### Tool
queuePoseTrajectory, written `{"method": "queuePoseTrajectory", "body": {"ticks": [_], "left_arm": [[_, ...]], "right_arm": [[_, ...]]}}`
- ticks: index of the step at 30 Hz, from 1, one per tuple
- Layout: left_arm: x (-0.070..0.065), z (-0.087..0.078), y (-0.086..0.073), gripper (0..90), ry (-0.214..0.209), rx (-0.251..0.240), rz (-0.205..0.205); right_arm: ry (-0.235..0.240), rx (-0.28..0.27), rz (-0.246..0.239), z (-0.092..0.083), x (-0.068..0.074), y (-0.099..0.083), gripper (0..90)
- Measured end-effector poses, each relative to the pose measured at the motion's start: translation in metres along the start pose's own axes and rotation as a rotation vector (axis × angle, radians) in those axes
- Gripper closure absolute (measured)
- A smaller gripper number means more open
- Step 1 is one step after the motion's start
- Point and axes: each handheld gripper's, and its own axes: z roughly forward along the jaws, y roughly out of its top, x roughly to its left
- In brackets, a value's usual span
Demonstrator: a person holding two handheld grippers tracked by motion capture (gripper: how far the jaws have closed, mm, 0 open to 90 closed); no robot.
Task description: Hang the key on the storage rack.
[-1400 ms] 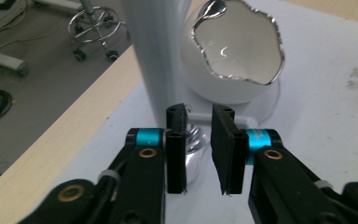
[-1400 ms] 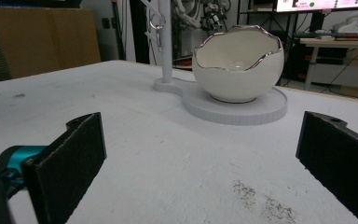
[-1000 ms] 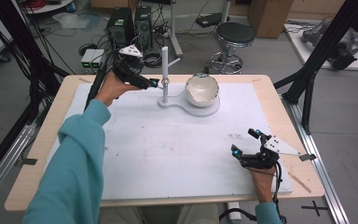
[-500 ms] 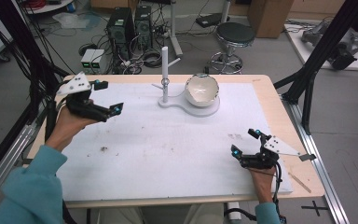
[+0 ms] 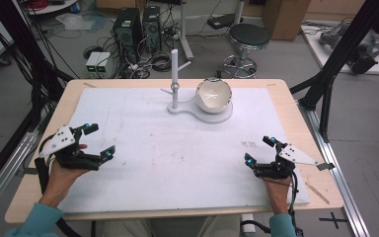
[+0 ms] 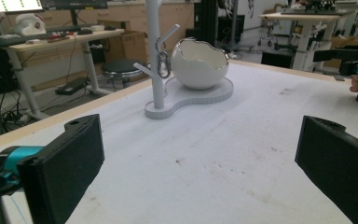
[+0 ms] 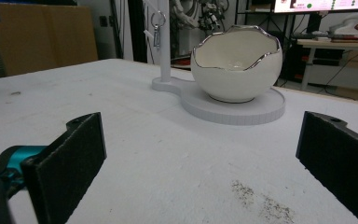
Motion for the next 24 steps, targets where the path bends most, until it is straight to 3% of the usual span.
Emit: {"method": "queuePoseTrajectory", "body": {"ticks": [6, 14, 18, 22, 24], "left_arm": [[-0.01, -0.015, -0.03, 1.7, 0.038, -0.047, -0.031], [-0.011, -0.024, -0.059, 1.7, 0.092, -0.085, -0.058], [-0.012, -0.024, -0.062, 1.7, 0.097, -0.084, -0.056], [-0.014, -0.029, -0.064, 1.7, 0.12, -0.141, -0.049], [-0.015, -0.028, -0.064, 1.7, 0.123, -0.137, -0.049]], "right_arm": [[-0.002, 0.005, -0.005, 0.0, 0.001, 0.0, 0.6], [-0.002, 0.003, -0.01, 0.0, 0.002, 0.0, 0.6], [-0.002, 0.003, -0.012, 0.0, 0.001, 0.0, 0.6], [-0.003, 0.003, -0.013, 0.0, 0.002, 0.0, 0.6], [-0.005, 0.004, -0.019, 0.001, 0.002, 0.0, 0.6]]}}
